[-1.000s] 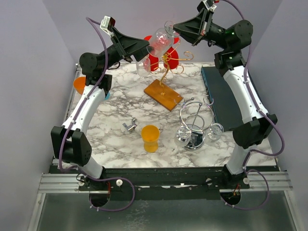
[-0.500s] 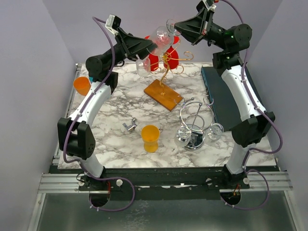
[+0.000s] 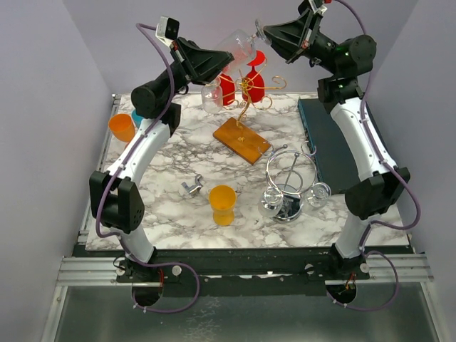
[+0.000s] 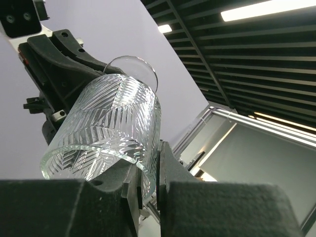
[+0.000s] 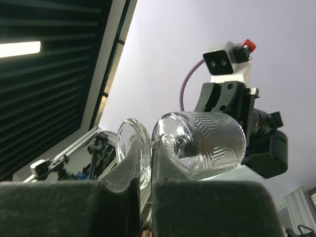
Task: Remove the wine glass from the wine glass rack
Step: Place the wine glass at the center of the board.
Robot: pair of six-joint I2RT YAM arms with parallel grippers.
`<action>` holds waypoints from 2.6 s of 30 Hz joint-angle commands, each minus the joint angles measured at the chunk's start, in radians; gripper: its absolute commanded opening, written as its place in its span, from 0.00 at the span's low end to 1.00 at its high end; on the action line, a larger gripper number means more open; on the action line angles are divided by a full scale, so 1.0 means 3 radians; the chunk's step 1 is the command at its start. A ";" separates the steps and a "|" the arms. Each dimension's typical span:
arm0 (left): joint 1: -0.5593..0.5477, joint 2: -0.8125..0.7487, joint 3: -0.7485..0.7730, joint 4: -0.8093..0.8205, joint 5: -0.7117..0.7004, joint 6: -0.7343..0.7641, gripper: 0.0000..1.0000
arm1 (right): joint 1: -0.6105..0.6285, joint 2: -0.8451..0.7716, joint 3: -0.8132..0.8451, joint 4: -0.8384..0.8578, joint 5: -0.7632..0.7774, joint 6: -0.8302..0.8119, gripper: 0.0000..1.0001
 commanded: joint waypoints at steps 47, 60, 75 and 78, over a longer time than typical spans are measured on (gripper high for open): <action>0.0579 -0.1052 -0.0036 -0.7460 -0.2665 0.4071 0.00 | -0.0935 -0.0649 0.0138 -0.3823 0.1710 -0.4177 1.00; 0.0536 -0.0075 -0.0003 -0.7033 -0.2649 0.4241 0.00 | -0.0934 -0.0748 0.0052 -0.3844 0.1915 -0.4201 1.00; 0.0482 0.0696 0.0365 -0.6975 -0.2879 0.4342 0.00 | -0.0933 -0.0795 0.0027 -0.3724 0.1831 -0.4129 1.00; 0.0482 0.0783 0.0385 -0.6976 -0.2859 0.4341 0.00 | -0.0932 -0.0810 0.0003 -0.3707 0.1822 -0.4124 1.00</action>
